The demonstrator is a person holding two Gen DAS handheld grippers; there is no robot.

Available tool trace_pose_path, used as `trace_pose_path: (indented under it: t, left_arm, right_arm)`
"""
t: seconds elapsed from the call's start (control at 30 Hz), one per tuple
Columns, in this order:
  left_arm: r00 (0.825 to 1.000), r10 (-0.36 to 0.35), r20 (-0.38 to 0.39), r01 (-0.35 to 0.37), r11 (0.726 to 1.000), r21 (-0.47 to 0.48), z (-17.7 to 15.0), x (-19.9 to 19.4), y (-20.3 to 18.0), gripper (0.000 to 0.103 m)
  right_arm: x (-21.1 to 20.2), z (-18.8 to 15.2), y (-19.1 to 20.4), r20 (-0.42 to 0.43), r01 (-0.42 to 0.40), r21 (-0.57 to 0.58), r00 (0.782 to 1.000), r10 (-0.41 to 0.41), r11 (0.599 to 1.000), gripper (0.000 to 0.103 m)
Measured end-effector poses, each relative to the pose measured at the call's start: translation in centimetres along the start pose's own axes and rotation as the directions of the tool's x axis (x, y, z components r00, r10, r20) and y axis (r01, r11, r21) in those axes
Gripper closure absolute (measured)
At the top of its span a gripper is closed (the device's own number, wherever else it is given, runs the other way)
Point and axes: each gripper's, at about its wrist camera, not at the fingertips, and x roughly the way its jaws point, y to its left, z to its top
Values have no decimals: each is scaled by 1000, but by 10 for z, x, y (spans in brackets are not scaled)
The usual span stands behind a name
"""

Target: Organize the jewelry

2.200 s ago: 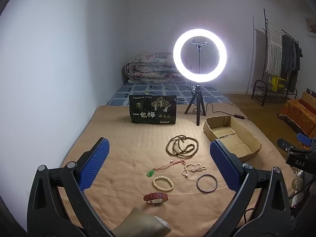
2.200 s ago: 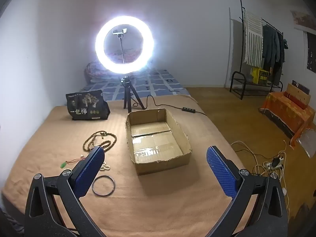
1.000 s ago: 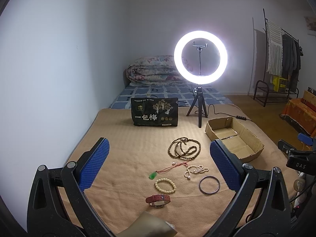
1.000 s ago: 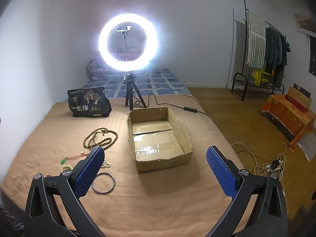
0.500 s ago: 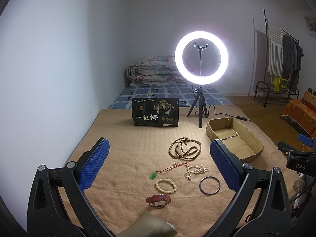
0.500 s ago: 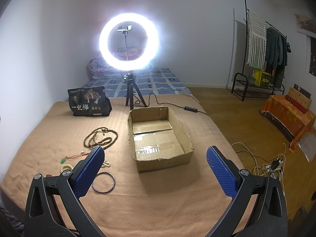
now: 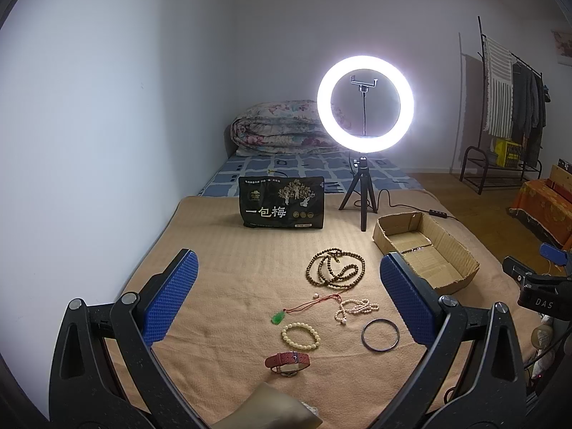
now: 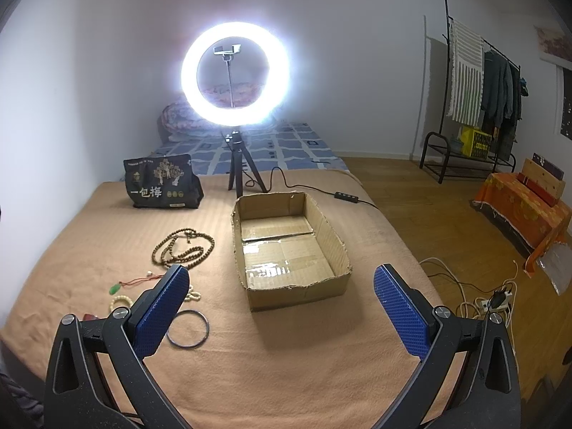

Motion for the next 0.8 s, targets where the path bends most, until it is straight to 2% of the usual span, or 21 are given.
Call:
trace_pose_path:
  t: [0.8]
  left_arm:
    - [1000, 7, -3, -7, 1000, -3, 0, -1, 9, 0]
  right_arm:
    - [4, 4, 7, -10, -23, -9, 1000, 23, 1000, 0]
